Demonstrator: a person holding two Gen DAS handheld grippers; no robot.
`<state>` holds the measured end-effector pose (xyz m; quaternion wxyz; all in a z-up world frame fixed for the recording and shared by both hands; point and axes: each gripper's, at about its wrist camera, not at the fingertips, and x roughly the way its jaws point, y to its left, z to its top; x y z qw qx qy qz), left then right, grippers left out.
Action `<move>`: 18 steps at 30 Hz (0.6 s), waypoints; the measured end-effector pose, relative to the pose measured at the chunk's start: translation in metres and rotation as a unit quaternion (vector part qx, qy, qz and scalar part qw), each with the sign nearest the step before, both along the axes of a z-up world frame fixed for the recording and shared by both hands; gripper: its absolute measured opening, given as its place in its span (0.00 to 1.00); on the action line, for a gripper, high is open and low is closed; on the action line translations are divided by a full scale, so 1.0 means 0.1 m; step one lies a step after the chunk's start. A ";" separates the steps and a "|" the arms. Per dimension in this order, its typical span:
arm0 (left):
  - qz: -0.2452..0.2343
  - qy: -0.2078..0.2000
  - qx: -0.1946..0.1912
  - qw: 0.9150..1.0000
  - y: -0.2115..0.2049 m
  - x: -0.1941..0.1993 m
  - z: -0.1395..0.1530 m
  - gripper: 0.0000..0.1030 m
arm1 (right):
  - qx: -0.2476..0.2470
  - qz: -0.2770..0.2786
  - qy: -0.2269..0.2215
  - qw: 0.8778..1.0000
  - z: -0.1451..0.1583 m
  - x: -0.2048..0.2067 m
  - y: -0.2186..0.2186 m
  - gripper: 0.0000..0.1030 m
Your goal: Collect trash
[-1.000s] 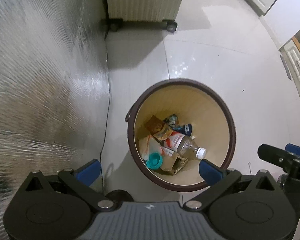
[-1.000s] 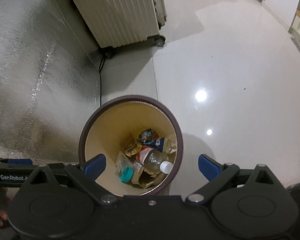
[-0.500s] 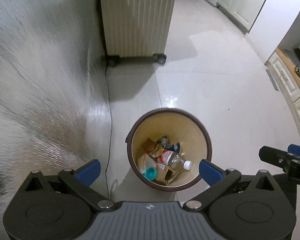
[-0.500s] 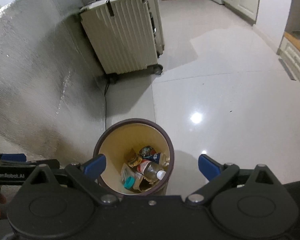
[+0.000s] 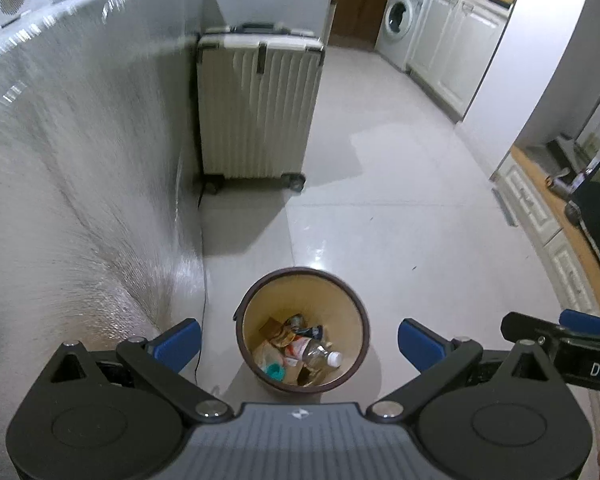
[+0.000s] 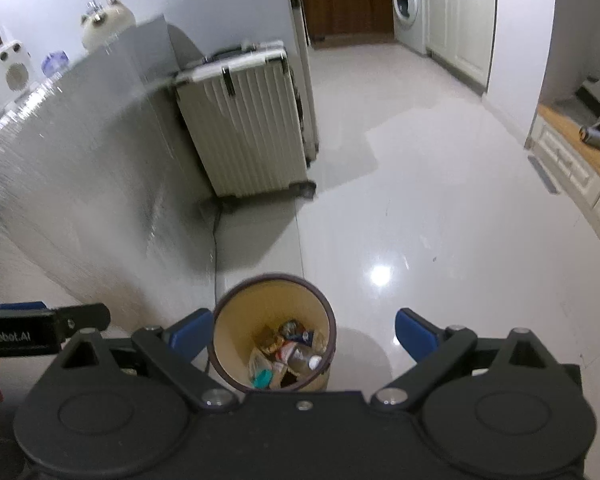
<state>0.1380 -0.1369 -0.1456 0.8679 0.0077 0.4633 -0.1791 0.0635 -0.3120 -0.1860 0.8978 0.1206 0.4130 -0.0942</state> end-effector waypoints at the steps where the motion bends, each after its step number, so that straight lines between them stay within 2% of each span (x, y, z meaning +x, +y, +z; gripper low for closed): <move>1: -0.001 -0.005 -0.002 1.000 0.02 -0.05 0.06 1.00 | 0.001 0.000 -0.007 1.000 0.07 -0.04 0.01 0.95; 10: 0.002 -0.063 -0.013 0.998 0.30 -0.47 0.65 1.00 | -0.028 0.005 -0.050 0.998 0.60 -0.39 0.24 0.96; 18: 0.012 -0.103 -0.029 0.994 0.58 -0.79 1.04 1.00 | -0.041 0.014 -0.080 0.996 0.98 -0.70 0.46 0.97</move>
